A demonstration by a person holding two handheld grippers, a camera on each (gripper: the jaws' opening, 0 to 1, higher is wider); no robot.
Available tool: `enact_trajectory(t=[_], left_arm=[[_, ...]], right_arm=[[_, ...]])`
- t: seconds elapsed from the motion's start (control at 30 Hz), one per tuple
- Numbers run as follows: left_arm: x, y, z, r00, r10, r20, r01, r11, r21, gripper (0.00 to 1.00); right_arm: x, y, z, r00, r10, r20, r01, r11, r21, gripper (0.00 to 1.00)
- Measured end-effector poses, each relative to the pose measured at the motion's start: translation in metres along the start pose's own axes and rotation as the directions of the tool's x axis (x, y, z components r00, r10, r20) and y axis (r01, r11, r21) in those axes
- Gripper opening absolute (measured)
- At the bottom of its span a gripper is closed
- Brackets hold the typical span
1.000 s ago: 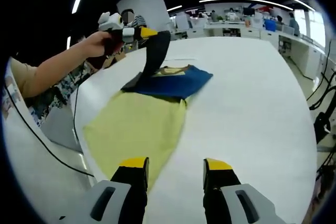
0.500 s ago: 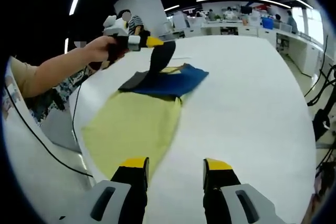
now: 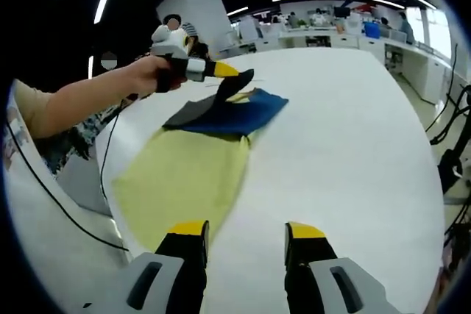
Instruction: Fold the garment on the visible template until the final outline fits inside the template.
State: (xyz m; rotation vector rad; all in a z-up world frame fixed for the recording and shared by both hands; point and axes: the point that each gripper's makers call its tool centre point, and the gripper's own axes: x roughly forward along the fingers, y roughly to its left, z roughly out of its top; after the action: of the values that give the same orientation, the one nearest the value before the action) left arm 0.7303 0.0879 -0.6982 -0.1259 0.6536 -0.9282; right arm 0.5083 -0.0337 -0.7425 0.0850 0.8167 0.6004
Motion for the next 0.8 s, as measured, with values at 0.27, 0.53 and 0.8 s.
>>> enact_trajectory(t=[0.27, 0.53, 0.8], left_arm=[[0.014, -0.001, -0.013, 0.999, -0.02, -0.049, 0.021, 1.0, 0.012, 0.0], [0.023, -0.008, -0.022, 0.996, -0.052, -0.074, 0.052, 0.999, -0.003, 0.0], [0.018, -0.008, -0.018, 0.996, -0.061, -0.063, 0.062, 0.998, 0.01, 0.0]], right_arm=[[0.0, -0.002, -0.002, 1.0, -0.008, -0.002, 0.008, 1.0, 0.011, 0.37], [0.002, -0.003, -0.001, 1.0, -0.01, -0.002, 0.01, 1.0, 0.017, 0.37], [0.003, 0.0, 0.002, 1.0, -0.007, 0.0, 0.007, 1.0, 0.018, 0.37]])
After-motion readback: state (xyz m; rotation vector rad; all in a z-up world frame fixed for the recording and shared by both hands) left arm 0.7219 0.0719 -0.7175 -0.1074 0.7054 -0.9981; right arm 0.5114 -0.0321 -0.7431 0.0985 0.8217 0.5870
